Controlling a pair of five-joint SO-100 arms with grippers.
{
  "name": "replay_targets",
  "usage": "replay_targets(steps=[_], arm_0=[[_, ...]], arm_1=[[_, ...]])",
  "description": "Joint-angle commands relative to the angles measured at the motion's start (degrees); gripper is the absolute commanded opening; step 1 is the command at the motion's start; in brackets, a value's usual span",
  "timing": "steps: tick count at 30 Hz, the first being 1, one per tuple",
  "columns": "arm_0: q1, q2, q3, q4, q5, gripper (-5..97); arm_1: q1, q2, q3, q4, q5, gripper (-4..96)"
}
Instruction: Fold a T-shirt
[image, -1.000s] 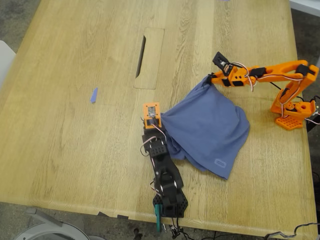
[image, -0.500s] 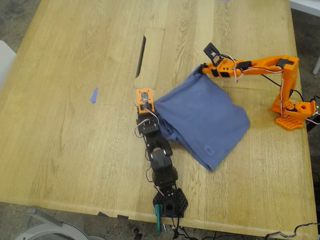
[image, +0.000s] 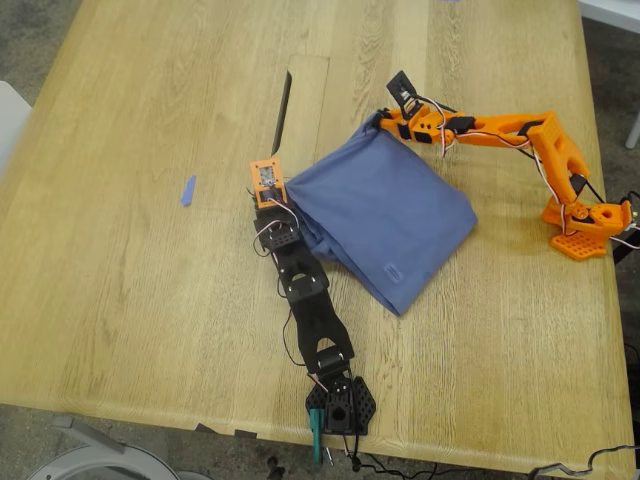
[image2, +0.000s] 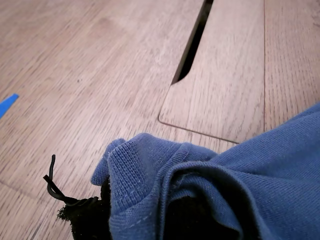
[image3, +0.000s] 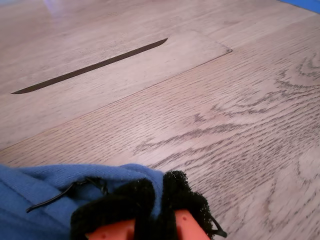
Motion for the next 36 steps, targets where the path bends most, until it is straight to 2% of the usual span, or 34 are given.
replay_targets(steps=[1,11,17,23,28,36], arm_0=[[-12.48,0.79,-9.32,-5.63,-0.97,0],[-11.51,-0.09,-9.93,-12.04,-0.62,0],[-10.90,2.64,-9.76,-11.60,-0.44,0],[-9.58,9.93,-7.03,-2.72,0.53,0],[-9.67,16.17,-4.83,7.03,1.32,0],[-8.09,26.54,-0.44,22.06,1.41,0]], arm_1=[[6.06,-1.41,-8.70,-0.09,0.44,-0.1],[5.62,-4.75,-18.02,1.23,0.53,-0.1],[5.62,-5.71,-26.98,6.77,0.79,-0.1],[5.54,-8.26,-40.08,21.80,0.26,-0.1],[5.89,-19.78,-68.03,45.18,-0.53,-0.1],[5.54,-14.68,-70.93,60.82,-0.53,-0.1]])
